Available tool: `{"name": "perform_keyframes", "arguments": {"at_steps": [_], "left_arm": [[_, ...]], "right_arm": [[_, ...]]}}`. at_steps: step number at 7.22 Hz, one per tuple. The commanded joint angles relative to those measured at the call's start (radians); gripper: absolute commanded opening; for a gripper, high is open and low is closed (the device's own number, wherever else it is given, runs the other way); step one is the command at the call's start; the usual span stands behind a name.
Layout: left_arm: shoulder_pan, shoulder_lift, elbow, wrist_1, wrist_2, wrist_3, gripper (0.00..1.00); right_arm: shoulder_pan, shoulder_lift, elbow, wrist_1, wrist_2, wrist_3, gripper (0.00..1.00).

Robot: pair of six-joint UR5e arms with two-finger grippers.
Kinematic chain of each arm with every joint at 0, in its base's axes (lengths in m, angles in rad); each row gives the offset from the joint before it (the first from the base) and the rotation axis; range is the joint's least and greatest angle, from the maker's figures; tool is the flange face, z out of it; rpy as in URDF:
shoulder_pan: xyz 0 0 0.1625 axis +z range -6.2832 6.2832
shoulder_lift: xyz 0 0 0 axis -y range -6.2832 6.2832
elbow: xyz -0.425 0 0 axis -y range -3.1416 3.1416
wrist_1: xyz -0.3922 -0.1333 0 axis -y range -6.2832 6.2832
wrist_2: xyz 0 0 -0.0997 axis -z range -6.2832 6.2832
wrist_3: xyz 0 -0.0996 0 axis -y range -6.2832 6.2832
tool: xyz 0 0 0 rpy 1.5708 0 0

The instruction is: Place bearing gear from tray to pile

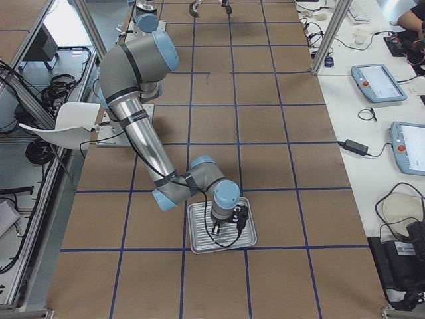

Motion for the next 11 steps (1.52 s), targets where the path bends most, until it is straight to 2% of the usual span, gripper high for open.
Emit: {"name": "perform_keyframes", "arguments": {"at_steps": [1,3,4,5,6,7,9,10,11], "left_arm": [[0.121,-0.067,-0.008,0.070,-0.030,0.062,0.00],[0.144,-0.107,-0.008,0.090,-0.051,0.073,0.00],[0.159,-0.111,-0.007,0.087,-0.051,0.135,0.51],[0.167,-0.111,0.002,0.082,-0.051,0.137,0.66],[0.167,-0.094,0.004,0.081,-0.051,0.131,0.70],[0.148,-0.059,0.008,0.061,-0.051,0.107,0.70],[0.094,0.015,0.077,-0.061,-0.070,0.055,0.73],[0.069,0.035,0.126,-0.117,-0.074,0.041,0.72],[0.027,0.049,0.158,-0.131,-0.074,0.023,0.73]], "right_arm": [[0.000,-0.008,-0.005,0.019,0.002,0.001,0.00],[0.003,-0.046,-0.005,0.081,0.010,0.023,0.00],[0.014,-0.087,-0.003,0.127,0.019,0.085,0.00],[0.079,-0.136,-0.002,0.166,0.053,0.155,0.00],[0.201,-0.201,0.006,0.269,0.064,0.256,0.00],[0.353,-0.260,0.011,0.299,0.065,0.432,0.00],[0.639,-0.282,0.014,0.350,0.070,0.681,0.00],[0.780,-0.275,0.017,0.350,0.179,0.843,0.00],[0.936,-0.273,0.027,0.333,0.223,1.098,0.00]]}}
